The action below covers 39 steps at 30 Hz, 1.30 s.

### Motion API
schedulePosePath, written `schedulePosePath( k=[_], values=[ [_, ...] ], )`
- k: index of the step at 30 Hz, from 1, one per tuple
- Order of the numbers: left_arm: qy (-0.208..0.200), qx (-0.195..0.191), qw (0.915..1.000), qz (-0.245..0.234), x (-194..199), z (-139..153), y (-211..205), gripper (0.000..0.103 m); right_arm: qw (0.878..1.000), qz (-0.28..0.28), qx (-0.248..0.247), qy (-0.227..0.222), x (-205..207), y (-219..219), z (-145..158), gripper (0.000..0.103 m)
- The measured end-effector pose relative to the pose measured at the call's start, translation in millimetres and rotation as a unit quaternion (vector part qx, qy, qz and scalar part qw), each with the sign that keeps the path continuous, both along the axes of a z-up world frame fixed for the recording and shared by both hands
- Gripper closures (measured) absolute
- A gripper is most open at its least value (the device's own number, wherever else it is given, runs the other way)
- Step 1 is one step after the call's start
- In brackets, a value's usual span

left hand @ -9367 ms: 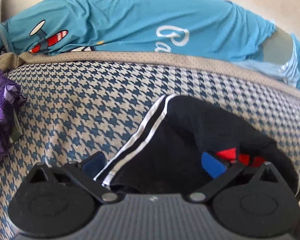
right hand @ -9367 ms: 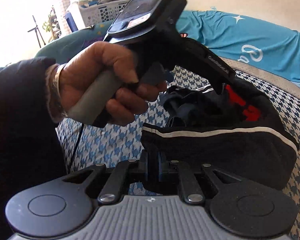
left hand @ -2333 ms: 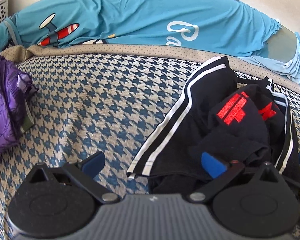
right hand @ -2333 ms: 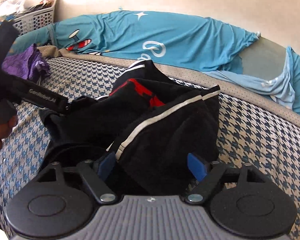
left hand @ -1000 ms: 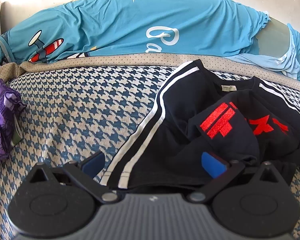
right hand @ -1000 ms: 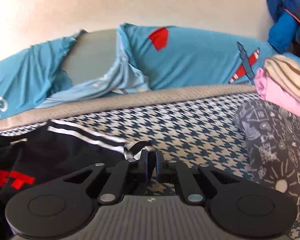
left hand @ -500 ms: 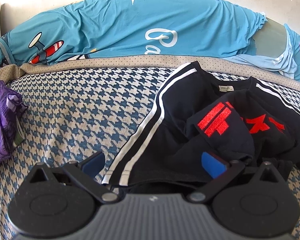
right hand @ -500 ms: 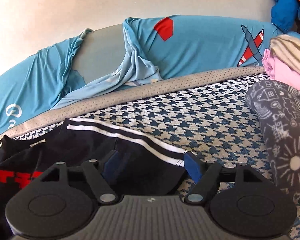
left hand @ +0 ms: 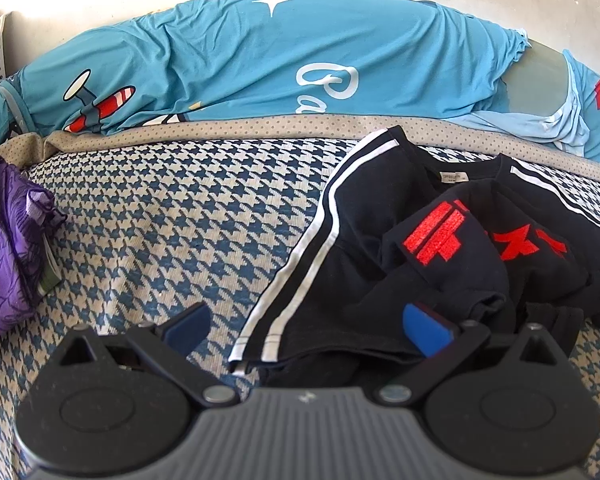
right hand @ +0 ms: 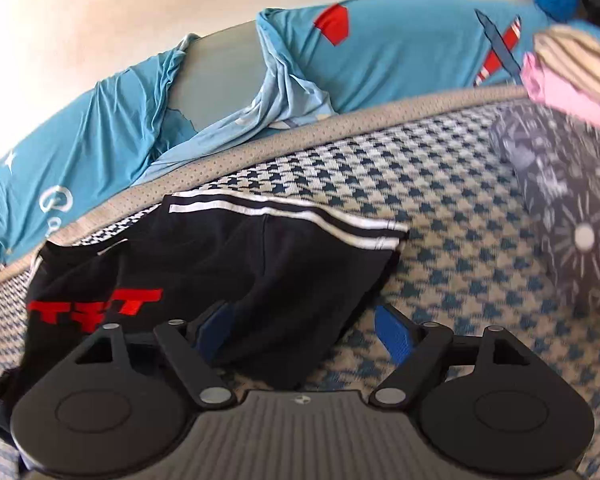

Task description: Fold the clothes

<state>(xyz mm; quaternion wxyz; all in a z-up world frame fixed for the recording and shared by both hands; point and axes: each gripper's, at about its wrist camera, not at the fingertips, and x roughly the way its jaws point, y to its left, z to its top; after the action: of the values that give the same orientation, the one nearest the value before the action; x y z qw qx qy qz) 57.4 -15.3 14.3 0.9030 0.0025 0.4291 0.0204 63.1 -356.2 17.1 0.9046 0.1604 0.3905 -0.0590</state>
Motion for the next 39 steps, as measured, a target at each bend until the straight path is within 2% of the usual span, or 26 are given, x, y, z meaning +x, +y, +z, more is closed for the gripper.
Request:
schedulePosePath(
  k=[7, 14, 21, 24, 29, 31, 33, 39],
  values=[
    [0.001, 0.004, 1.0, 0.0, -2, -1, 4, 0.0, 0.997, -0.008, 0.07, 0.025, -10, 0, -18, 0.024],
    [0.007, -0.002, 1.0, 0.002, 0, -2, 6, 0.0, 0.997, -0.026, 0.075, 0.014, 0, 6, -38, 0.024],
    [0.011, -0.002, 0.9999, 0.002, 1, -5, 5, 0.0, 0.997, -0.008, 0.075, -0.013, 10, 25, -41, 0.025],
    [0.014, -0.004, 0.9999, 0.001, 1, -5, 7, 0.0, 0.997, 0.009, 0.078, -0.02, 15, 36, -41, 0.033],
    [0.016, -0.005, 0.9999, 0.002, 1, -5, 9, 0.0, 0.999, 0.005, 0.044, -0.028, 23, 54, -42, 0.053],
    [0.016, -0.005, 0.9998, 0.002, 1, -6, 10, 0.0, 0.999, 0.005, 0.036, -0.03, 25, 58, -41, 0.068],
    [0.017, -0.005, 0.9998, 0.003, 1, -6, 11, 0.0, 0.999, 0.01, 0.026, -0.031, 26, 62, -40, 0.077],
    [0.015, -0.001, 0.9999, 0.003, 0, -4, 9, 0.0, 0.999, 0.008, 0.018, -0.031, 24, 65, -34, 0.082]
  ],
)
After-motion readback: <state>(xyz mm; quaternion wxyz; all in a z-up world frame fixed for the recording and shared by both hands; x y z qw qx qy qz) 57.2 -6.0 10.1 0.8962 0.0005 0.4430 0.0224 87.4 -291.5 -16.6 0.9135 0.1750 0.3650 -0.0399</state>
